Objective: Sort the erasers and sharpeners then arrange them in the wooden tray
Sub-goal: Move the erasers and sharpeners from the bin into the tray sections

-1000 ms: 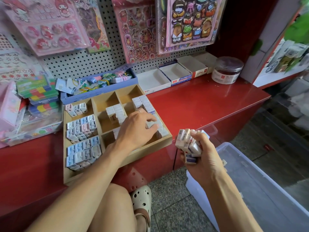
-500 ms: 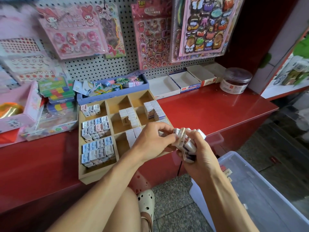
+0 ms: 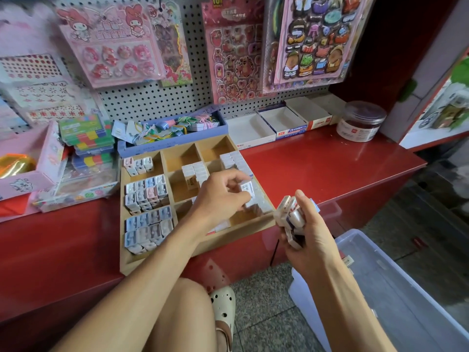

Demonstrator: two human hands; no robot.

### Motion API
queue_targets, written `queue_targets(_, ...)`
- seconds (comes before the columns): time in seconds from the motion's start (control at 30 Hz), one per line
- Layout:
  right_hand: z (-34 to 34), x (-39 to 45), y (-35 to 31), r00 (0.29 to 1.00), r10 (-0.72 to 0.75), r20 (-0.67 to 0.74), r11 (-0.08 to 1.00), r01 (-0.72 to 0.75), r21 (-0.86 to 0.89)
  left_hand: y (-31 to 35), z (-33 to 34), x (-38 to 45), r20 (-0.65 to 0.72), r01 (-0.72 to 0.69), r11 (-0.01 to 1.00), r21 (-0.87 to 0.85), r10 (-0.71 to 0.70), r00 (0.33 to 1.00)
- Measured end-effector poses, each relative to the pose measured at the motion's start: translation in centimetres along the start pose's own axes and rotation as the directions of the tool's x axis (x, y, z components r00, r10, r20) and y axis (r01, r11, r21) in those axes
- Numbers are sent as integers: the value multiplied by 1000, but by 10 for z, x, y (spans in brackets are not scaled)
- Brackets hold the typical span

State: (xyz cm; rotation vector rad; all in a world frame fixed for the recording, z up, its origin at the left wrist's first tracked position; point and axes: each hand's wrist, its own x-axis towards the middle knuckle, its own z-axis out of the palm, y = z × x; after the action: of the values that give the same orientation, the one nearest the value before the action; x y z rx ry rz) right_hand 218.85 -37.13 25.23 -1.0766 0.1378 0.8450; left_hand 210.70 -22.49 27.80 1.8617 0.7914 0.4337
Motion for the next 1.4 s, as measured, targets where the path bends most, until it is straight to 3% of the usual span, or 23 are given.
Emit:
queue_targets(0.13, -10, -2, -2, 999, -26, -26, 999, 25, -30, -6, 1, 8, 11, -70, 907, 416, 72, 997)
queue_targets(0.2, -13, -2, -4, 999, -28, -25, 999, 27, -22, -6, 3, 9, 9, -96, 851, 516, 107, 994)
queue_targets(0.4, -20, -4, -9, 1000, -8, 4, 999, 8, 31, -11, 21, 10, 39, -150, 822, 550, 154, 987)
queue_targets(0.67, -28, -2, -11, 998, -18, 62, 1000, 17, 18, -18, 25, 17, 34, -128, 877, 463, 126, 991)
queue_targets(0.9, -27, -3, -7, 994, -14, 105, 1000, 16, -15, -20, 24, 17, 86, -191, 829, 525, 171, 981)
queue_targets(1.0, -26, -3, -5, 994, -32, 103, 998, 37, -48, -18, 22, 10, 1, -185, 800, 571, 225, 974)
queue_targets(1.03, -24, -4, -6, 994, -40, 105, 998, 46, -52, -16, 22, 6, -38, -188, 828, 529, 245, 969)
queue_targets(1.1, -22, -4, -5, 990, -59, 129, 997, 65, -46, -8, 21, -7, -36, -177, 943, 281, 194, 980)
queue_targets(1.17, -18, -4, -4, 982, -75, 171, 995, 86, -57, -1, 22, -21, 120, -107, 994, 25, 104, 987)
queue_targets(1.23, -13, -5, -1, 979, -84, 186, 993, 97, -63, -1, 24, -30, 205, -87, 994, -61, 97, 974)
queue_targets(1.4, -3, -11, 4, 975, -106, 195, 991, 119, -60, -2, 21, -40, 162, -26, 975, -222, 64, 985)
